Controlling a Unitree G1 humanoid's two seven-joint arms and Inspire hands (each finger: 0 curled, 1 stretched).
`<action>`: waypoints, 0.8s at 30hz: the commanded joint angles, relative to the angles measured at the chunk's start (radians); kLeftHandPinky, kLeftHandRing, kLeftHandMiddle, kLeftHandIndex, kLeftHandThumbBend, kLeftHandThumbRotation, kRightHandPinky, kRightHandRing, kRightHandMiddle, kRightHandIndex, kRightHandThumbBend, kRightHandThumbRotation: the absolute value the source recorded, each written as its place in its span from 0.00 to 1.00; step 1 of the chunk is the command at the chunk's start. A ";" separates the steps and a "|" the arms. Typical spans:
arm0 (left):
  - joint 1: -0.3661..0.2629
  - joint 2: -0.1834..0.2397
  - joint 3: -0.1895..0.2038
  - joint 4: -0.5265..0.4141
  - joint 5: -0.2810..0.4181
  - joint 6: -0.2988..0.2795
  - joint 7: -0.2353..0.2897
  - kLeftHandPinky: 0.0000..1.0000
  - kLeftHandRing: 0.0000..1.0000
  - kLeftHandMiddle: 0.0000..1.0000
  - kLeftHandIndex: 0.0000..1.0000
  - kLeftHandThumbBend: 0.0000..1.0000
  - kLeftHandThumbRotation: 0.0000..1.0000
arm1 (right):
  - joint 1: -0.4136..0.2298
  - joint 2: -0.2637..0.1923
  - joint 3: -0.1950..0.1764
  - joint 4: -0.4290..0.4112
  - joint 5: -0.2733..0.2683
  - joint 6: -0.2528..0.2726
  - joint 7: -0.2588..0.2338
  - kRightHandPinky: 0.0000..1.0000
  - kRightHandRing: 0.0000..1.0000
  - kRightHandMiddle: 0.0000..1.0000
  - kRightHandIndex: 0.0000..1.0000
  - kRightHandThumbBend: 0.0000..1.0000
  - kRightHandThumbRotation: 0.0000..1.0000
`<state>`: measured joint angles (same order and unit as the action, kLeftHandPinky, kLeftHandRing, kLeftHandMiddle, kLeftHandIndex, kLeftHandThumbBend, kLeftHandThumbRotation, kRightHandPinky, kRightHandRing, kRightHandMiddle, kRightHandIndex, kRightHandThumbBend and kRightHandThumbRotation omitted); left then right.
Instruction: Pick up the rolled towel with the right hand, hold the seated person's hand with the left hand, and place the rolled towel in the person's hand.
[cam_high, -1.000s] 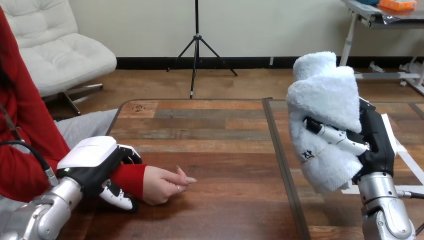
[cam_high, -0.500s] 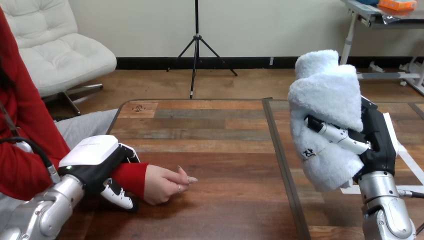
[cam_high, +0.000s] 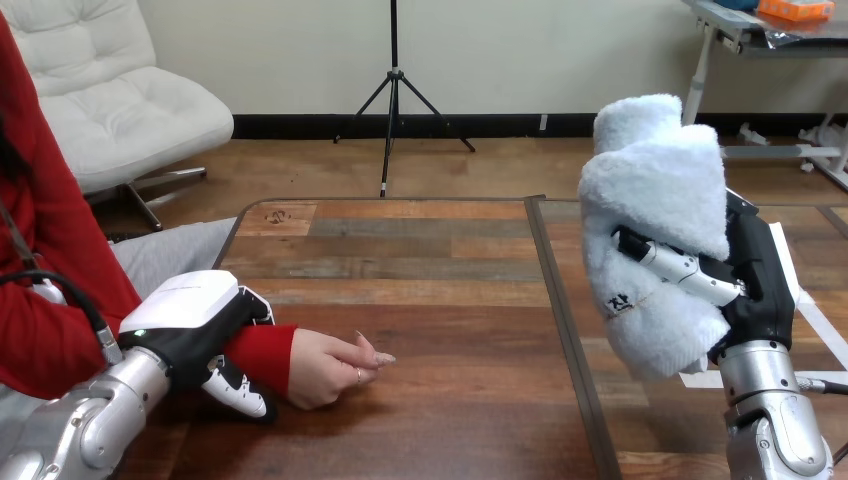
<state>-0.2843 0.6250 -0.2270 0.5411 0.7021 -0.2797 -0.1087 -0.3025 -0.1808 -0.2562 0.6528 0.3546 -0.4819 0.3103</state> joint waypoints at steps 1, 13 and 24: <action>-0.035 -0.009 -0.031 0.013 -0.001 0.012 -0.012 0.37 0.44 0.47 0.44 0.82 0.00 | -0.036 0.004 -0.015 -0.060 -0.003 -0.020 -0.009 0.25 0.30 0.37 0.41 0.86 0.00; -0.035 -0.021 -0.033 0.019 -0.010 0.015 -0.005 0.29 0.36 0.42 0.39 0.76 0.00 | -0.033 0.007 -0.015 -0.070 0.007 -0.008 -0.007 0.25 0.31 0.37 0.41 0.86 0.00; -0.035 -0.027 -0.028 0.022 -0.022 0.024 -0.007 0.27 0.33 0.40 0.37 0.72 0.00 | -0.035 0.007 -0.014 -0.056 -0.008 -0.023 -0.018 0.26 0.31 0.37 0.41 0.86 0.00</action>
<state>-0.2880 0.6133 -0.2315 0.5437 0.6944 -0.2614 -0.1112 -0.3017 -0.1807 -0.2561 0.6523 0.3509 -0.4809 0.3020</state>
